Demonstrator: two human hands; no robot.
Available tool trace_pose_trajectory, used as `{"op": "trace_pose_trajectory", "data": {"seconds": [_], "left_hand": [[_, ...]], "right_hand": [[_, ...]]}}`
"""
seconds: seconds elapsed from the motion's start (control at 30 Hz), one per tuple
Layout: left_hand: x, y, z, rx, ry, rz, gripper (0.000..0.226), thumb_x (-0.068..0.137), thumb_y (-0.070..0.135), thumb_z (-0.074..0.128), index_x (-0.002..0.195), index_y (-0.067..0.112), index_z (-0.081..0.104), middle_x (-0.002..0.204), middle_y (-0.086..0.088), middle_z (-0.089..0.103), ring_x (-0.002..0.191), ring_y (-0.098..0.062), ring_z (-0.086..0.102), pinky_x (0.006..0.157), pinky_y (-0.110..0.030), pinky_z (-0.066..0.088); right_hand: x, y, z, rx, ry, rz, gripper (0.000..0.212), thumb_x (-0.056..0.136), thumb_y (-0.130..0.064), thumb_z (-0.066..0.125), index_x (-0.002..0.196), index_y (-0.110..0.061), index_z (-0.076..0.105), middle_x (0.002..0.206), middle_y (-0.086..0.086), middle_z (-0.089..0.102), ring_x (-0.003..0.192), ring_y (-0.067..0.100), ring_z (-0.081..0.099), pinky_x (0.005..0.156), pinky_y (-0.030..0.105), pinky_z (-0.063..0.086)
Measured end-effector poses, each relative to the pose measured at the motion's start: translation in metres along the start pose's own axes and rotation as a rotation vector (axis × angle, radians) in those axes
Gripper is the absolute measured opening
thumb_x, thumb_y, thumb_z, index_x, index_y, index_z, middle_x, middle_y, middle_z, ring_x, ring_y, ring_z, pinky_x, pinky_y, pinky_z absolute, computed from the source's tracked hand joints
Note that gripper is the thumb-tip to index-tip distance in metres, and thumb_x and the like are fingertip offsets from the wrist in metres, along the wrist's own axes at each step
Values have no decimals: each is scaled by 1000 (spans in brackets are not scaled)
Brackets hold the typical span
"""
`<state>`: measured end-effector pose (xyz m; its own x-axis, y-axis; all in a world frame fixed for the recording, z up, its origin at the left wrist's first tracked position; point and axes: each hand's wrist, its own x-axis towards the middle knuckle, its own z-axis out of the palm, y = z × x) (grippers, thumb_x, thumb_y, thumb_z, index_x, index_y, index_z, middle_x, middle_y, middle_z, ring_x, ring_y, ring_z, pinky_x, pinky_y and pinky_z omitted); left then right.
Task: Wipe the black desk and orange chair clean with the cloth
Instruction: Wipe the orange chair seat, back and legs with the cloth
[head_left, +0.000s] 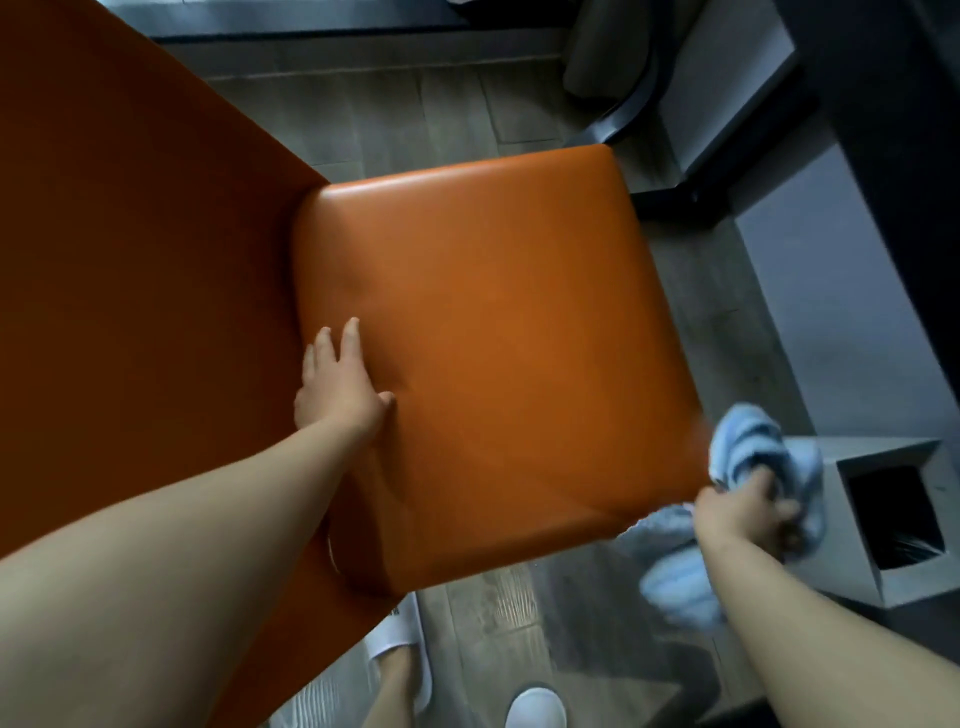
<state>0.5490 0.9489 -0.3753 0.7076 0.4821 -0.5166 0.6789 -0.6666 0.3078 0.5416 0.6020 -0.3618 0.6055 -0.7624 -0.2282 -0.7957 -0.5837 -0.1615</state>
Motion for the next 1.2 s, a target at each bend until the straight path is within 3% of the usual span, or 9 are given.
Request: {"op": "trace_pose_trajectory", "data": {"seconds": [0.1,0.27,0.37,0.5,0.6,0.67,0.8,0.97,1.2], "left_hand": [[-22,-9,-1,-75,39,-28,75,91,20,59,149,27,13,158,-1,9,144,-27,14,110,-47,30],[-43,-26,-12,-184,43,-31,61,94,12,47,148,23,20,153,-4,24,137,-28,30,108,-45,36],[-48,-39,-12,-203,27,-32,59,94,7,42,148,22,22,151,-4,27,135,-28,33,107,-44,35],[-56,-42,-17,-202,36,1,61,88,1,42,145,17,28,149,-7,31,134,-29,34,108,-38,30],[-67,-39,-22,-210,48,-6,62,85,0,40,144,17,31,148,-8,33,132,-30,35,107,-37,30],[-78,-42,-22,-218,49,-23,58,90,3,39,145,19,29,149,-6,32,133,-30,35,107,-40,33],[-113,-45,-15,-202,12,-9,55,93,5,39,145,18,29,149,-6,32,133,-29,36,106,-41,35],[-152,-39,-10,-164,-28,18,53,93,6,40,145,16,30,149,-7,32,132,-28,38,104,-40,36],[-202,-30,-14,-153,-90,41,53,90,9,43,142,15,35,145,-8,37,128,-28,42,101,-37,37]], "right_hand": [[1,12,-18,80,51,157,35,87,-13,57,120,-7,48,134,27,34,116,48,37,99,53,34],[-20,-81,-13,298,28,-527,48,84,-10,61,130,-16,52,144,14,34,126,38,35,100,35,29],[-60,-132,9,-23,-205,-874,61,84,-11,55,140,-31,40,151,3,24,132,34,26,103,40,33],[-135,-95,34,-363,-376,-1460,55,79,-18,62,130,-36,50,147,0,35,122,34,38,78,39,50],[-158,-31,21,-342,-479,-1783,43,48,-23,83,89,-31,73,104,-2,68,80,29,64,43,26,49],[-155,2,10,-507,-577,-1811,35,48,-26,81,82,-30,71,96,-7,68,78,26,63,44,24,47],[-115,61,-7,-1001,-690,-1373,31,88,-26,48,118,-26,58,129,0,50,129,26,36,94,38,41],[-90,68,-45,-625,-363,-1089,42,86,-29,48,127,-38,47,137,-11,39,125,21,35,83,29,44],[-106,46,-76,-359,-375,-1035,39,84,-22,50,121,-33,54,128,-5,50,117,23,42,80,30,44]]}}
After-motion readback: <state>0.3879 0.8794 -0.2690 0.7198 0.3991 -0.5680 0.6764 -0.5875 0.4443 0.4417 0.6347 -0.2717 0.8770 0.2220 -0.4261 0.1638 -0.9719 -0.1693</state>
